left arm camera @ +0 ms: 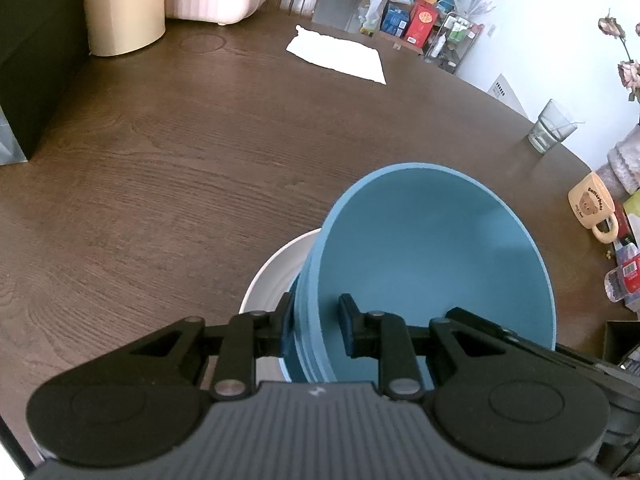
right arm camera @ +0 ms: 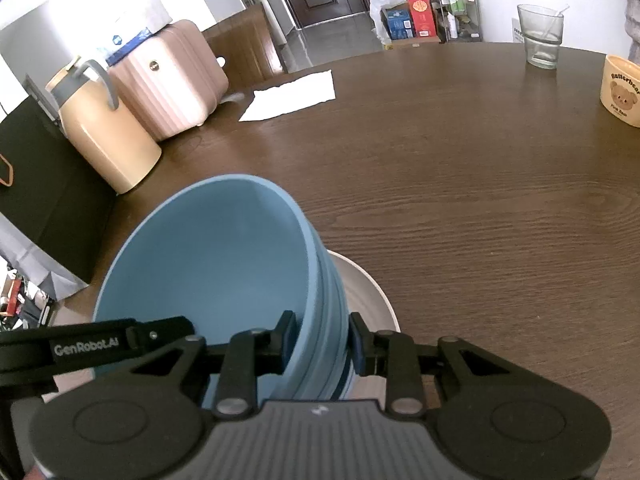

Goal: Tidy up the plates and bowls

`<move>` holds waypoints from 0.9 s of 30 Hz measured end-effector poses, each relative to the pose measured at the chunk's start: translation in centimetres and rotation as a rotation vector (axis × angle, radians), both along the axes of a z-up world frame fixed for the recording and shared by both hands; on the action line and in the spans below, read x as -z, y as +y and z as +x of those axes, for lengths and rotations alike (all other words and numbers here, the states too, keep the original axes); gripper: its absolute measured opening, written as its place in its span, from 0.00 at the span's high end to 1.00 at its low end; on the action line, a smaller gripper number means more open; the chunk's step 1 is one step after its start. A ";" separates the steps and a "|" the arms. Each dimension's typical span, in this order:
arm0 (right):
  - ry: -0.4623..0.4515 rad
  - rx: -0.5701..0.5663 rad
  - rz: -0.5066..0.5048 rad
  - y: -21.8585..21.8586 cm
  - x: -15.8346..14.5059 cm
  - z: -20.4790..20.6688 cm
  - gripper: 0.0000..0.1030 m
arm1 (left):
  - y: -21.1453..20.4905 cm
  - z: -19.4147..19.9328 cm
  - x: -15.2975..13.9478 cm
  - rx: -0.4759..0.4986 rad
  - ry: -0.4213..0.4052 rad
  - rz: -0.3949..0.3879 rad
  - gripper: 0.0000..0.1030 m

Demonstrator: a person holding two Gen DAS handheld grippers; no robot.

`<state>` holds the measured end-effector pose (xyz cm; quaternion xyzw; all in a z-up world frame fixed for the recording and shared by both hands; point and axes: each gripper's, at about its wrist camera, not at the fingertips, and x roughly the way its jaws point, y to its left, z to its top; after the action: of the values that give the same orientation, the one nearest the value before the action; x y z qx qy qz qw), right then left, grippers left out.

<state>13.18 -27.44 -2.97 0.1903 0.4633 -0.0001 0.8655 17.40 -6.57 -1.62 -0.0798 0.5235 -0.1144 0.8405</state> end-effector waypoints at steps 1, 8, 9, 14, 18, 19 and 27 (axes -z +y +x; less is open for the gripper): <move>-0.001 -0.001 -0.001 0.0 0.0 0.0 0.74 | 0.0 0.0 0.0 0.000 0.000 -0.001 0.77; -0.040 -0.011 0.003 -0.3 -0.3 -0.7 0.70 | 0.5 -0.2 -0.2 0.014 -0.007 -0.026 0.73; -0.046 -0.014 -0.001 -0.4 -0.5 -0.8 0.67 | 0.6 -0.3 -0.4 0.013 -0.014 -0.031 0.72; -0.096 -0.021 -0.024 -0.5 -1.5 -1.6 0.47 | 1.0 -1.2 -1.6 0.002 -0.070 -0.024 0.46; -0.136 -0.022 -0.044 -0.8 -2.2 -2.7 0.43 | 1.7 -2.2 -2.8 -0.010 -0.133 -0.014 0.32; -0.152 -0.024 -0.054 -0.8 -2.4 -3.0 0.40 | 1.8 -2.6 -3.2 -0.016 -0.157 -0.007 0.27; -0.292 -0.050 -0.137 -0.1 -4.2 -6.5 0.11 | 3.1 -6.3 -4.8 -0.039 -0.337 0.000 0.02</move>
<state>6.65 -27.50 1.22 0.1173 0.3362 0.0175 0.9343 11.13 -3.50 3.20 -0.0697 0.3736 -0.1101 0.9184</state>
